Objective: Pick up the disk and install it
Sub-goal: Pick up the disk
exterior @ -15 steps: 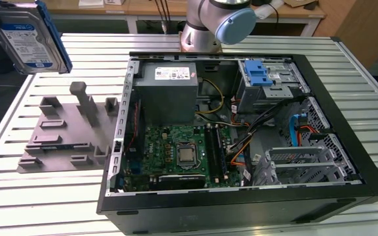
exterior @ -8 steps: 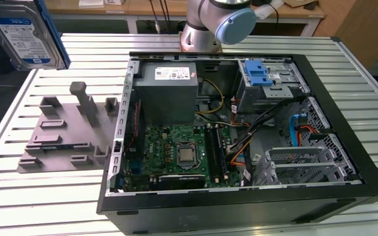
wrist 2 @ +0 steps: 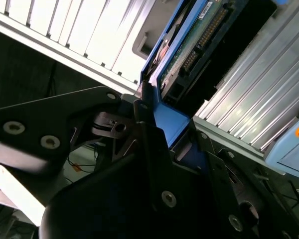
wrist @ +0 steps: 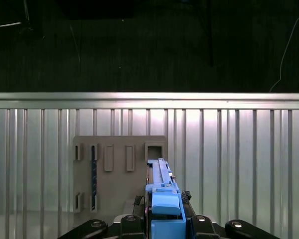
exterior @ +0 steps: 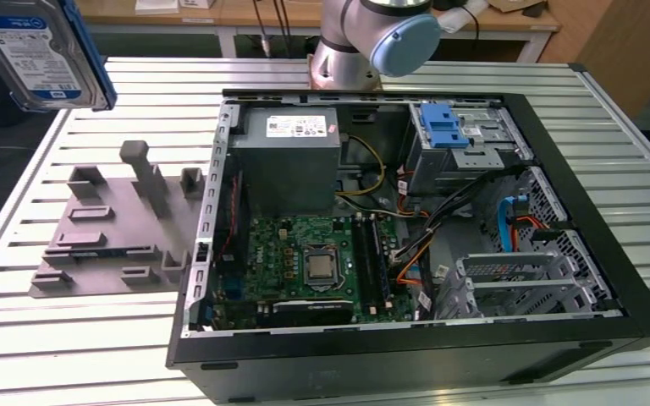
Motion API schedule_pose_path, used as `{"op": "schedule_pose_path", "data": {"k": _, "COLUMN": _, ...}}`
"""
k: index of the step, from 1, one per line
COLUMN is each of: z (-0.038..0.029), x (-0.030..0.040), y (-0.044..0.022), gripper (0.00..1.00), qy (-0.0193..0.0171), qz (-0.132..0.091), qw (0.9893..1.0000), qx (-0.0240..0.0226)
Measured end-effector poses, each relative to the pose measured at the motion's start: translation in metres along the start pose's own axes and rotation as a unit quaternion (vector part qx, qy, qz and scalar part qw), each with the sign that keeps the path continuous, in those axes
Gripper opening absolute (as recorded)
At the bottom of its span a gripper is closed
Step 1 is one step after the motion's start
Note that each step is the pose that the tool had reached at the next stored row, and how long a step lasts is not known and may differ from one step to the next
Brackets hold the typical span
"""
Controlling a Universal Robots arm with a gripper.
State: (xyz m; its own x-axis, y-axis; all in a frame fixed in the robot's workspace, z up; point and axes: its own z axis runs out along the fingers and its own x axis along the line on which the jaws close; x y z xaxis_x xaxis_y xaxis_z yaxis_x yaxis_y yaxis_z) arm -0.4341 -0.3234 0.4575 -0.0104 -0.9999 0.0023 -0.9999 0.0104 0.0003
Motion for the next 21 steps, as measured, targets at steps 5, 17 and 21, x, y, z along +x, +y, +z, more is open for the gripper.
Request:
{"op": "schedule_pose_path", "data": {"k": 5, "z": -0.0081, "x": 0.0000, "y": 0.0000, "gripper": 0.36, "qy": 0.0000, "qz": 0.000, "qw": 1.0000, "qx": 0.0001}}
{"op": "schedule_pose_path", "data": {"k": 17, "z": -0.0321, "x": -0.0003, "y": 0.0000, "gripper": 0.36, "qy": 0.0000, "qz": 0.000, "qw": 1.0000, "qx": 0.0000}}
{"op": "schedule_pose_path", "data": {"k": 21, "z": -0.0345, "x": -0.0003, "y": 0.0000, "gripper": 0.36, "qy": 0.0000, "qz": 0.000, "qw": 1.0000, "qx": 0.0001}}
